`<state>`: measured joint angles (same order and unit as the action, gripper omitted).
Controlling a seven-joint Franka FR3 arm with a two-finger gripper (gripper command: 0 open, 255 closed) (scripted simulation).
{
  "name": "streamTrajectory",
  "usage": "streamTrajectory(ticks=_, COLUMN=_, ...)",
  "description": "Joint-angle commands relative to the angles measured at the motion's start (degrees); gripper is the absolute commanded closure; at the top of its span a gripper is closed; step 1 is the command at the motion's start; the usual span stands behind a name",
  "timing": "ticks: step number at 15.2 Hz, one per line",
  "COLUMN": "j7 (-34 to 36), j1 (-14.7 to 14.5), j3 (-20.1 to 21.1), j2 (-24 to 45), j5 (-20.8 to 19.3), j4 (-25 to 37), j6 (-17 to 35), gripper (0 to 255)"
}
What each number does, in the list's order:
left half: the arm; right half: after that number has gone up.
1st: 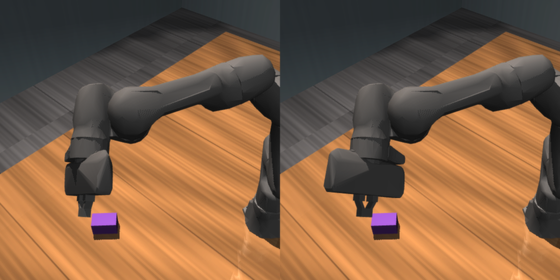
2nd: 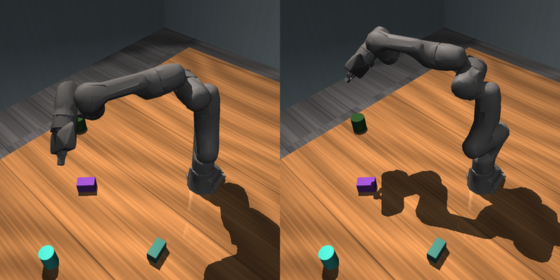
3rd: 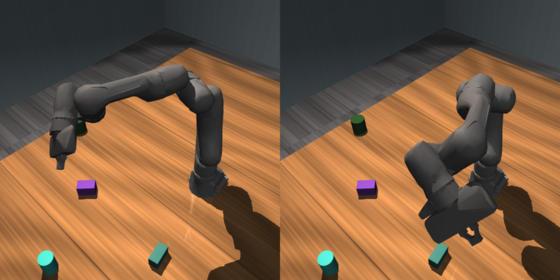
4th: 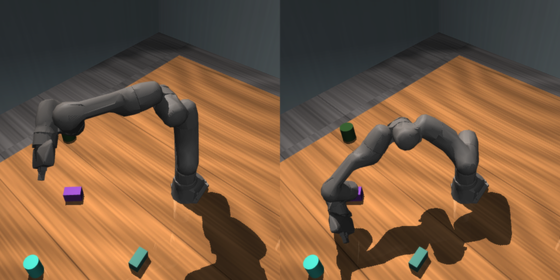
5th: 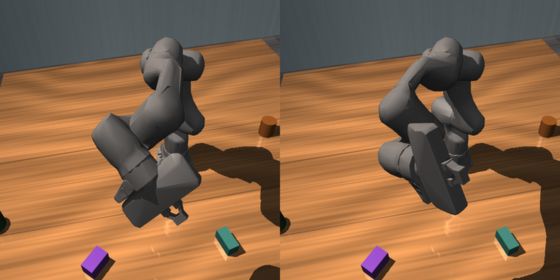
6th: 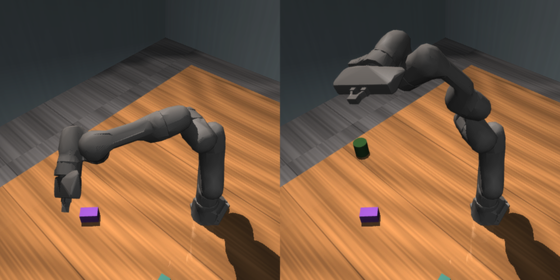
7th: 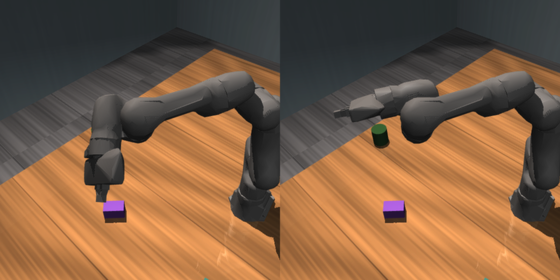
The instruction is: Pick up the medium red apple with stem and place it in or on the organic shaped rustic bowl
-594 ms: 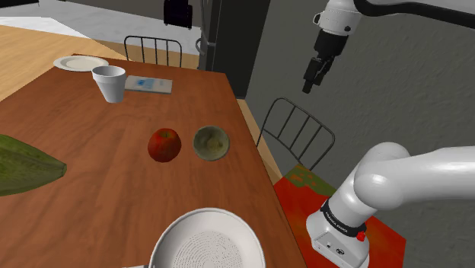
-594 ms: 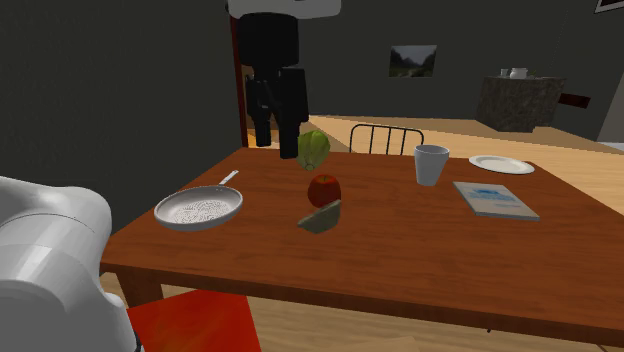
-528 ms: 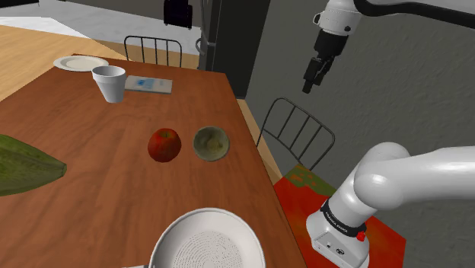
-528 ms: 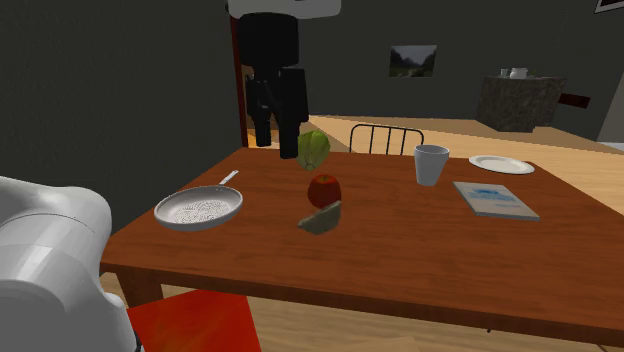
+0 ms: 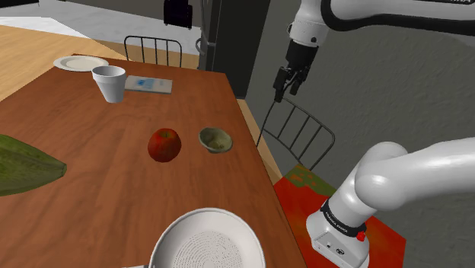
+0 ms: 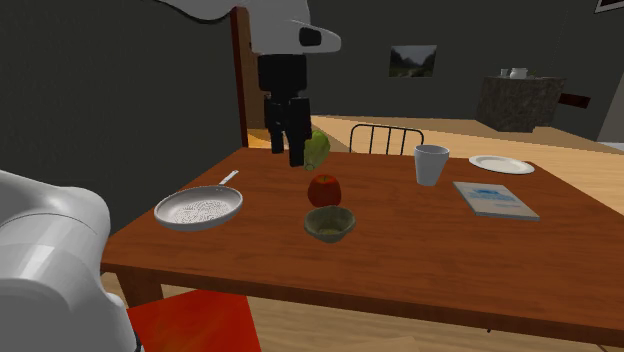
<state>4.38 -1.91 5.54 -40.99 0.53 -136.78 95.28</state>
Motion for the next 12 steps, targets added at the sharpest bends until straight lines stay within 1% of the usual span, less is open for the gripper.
streamTrajectory(ticks=1, j7=3.2, j1=-0.4, j3=2.0, j2=2.4, j5=1.7, j4=0.2, j6=2.5, gripper=0)
streamTrajectory(ticks=7, j7=11.9, j1=-1.3, j3=7.6, j2=11.3, j5=5.1, j4=2.7, j6=9.8, gripper=0)
streamTrajectory(ticks=12, j7=19.1, j1=-1.4, j3=12.0, j2=20.2, j5=6.1, j4=6.9, j6=15.5, gripper=0)
